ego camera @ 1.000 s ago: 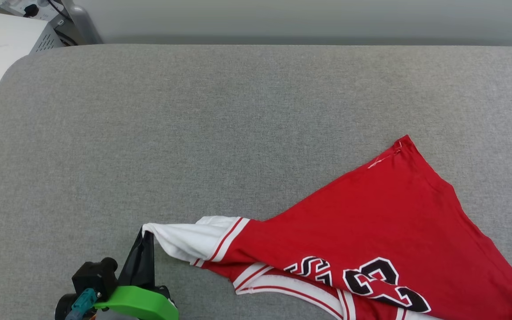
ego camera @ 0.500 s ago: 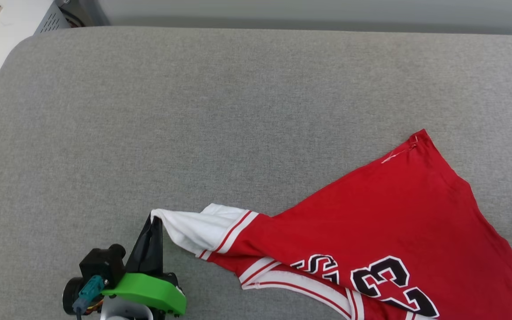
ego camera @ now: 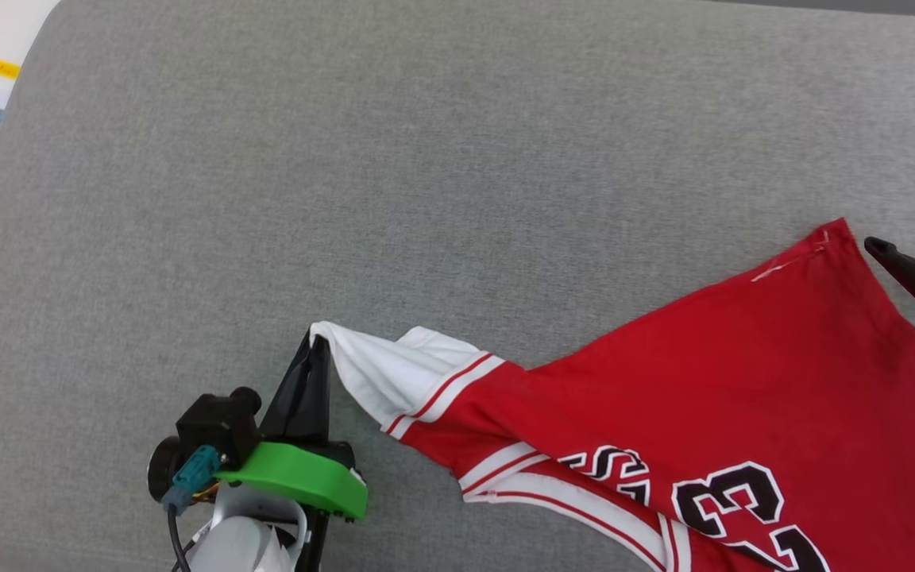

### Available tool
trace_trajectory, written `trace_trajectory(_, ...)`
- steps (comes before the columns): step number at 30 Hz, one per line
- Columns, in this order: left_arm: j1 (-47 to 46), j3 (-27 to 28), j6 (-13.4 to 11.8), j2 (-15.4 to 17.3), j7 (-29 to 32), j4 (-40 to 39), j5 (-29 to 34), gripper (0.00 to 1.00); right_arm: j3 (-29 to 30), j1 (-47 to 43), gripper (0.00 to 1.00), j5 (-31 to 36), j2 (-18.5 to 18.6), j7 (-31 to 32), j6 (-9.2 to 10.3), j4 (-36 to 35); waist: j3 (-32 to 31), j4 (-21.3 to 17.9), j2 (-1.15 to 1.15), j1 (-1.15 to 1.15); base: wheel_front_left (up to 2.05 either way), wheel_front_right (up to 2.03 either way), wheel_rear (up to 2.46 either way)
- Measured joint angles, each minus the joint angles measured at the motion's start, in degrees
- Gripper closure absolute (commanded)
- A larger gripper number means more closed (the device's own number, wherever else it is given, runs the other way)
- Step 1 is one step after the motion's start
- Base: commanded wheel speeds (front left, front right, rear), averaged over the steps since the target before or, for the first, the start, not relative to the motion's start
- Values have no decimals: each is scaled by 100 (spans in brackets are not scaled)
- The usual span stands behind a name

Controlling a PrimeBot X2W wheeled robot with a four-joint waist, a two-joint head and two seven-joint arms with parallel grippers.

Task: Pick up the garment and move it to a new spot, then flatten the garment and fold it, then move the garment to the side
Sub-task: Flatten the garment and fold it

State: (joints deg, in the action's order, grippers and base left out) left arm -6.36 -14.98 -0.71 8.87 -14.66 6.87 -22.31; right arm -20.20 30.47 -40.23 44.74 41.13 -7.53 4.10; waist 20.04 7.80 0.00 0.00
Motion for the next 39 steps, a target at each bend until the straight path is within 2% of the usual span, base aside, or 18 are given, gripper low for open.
trace_trajectory(8, -109, -32, 81, -175, 0, 21, 119, 100, -954, 720, 0, -22, -292, -129, 0, 1080, 278, 267, 0, 0, 0, 0, 0)
trace_trajectory(14, -124, -16, 146, -242, 0, 71, 192, 100, -1354, 950, 0, -80, -285, -331, 0, 1715, 390, 412, 0, 0, 0, 0, 0)
trace_trajectory(15, -124, -5, 148, -259, 0, 82, 200, 100, -1392, 978, 58, -129, -280, -342, 1, 1756, 390, 426, 0, 0, 0, 0, 0)
trace_trajectory(16, -124, 9, 149, -275, 0, 96, 213, 100, -1424, 995, 88, -180, -278, -423, 1, 1792, 383, 428, 0, 0, 0, 0, 0)
trace_trajectory(17, -124, 18, 149, -283, 0, 103, 219, 100, -1460, 996, 100, -242, -269, -495, 1, 1820, 373, 426, 0, 0, 0, 0, 0)
trace_trajectory(27, -88, 113, 200, -286, 0, 132, 316, 100, -1650, 904, 100, -799, -301, -1859, 0, 1909, -37, 272, 0, 0, 0, 0, 0)
trace_trajectory(33, -44, 158, 200, -156, 0, 11, 371, 100, -1524, 661, 100, -792, -176, -2689, 0, 1582, -428, 121, 0, 0, 0, 0, 0)
trace_trajectory(39, -81, 201, 221, 46, 10, -235, 454, 100, -1193, 335, 100, -787, -51, -3198, 0, 1133, -776, -67, 0, 0, 0, 0, 0)
